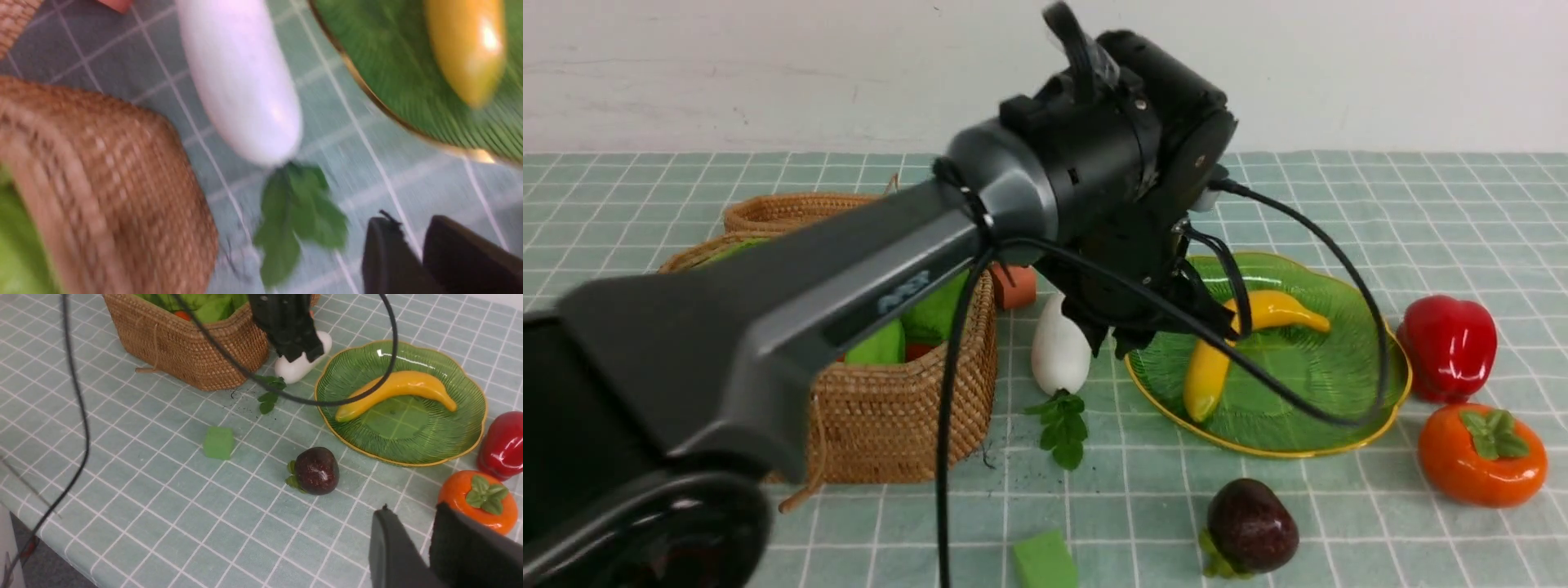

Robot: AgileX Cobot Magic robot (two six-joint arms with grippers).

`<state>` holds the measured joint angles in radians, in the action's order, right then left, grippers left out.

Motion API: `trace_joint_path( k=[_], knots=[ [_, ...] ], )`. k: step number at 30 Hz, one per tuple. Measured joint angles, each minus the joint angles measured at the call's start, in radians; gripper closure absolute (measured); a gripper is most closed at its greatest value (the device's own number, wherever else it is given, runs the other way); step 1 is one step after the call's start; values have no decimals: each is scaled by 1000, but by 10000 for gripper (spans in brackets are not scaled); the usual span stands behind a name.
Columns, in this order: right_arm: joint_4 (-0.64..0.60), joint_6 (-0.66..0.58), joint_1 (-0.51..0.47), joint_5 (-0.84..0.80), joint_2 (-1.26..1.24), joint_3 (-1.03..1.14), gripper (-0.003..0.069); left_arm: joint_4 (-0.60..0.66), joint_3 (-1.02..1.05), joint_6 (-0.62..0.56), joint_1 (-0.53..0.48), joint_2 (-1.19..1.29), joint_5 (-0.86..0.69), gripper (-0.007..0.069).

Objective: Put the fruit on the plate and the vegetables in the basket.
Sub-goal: Take a daikon with your left arm and place it on the basket on the left.

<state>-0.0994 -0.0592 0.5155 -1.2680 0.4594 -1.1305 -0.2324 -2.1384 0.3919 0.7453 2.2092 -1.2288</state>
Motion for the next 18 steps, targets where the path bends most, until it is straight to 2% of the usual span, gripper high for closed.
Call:
trace_joint_path(
  k=[3, 7, 18],
  knots=[
    [-24, 3, 0, 0, 0, 0, 493, 0, -52, 36, -38, 59, 0, 270],
    [-64, 3, 0, 0, 0, 0, 490, -9, -64, 57, -70, 104, 5, 157],
    [-78, 3, 0, 0, 0, 0, 482, -55, -67, 58, -77, 172, 73, 138]
  ],
)
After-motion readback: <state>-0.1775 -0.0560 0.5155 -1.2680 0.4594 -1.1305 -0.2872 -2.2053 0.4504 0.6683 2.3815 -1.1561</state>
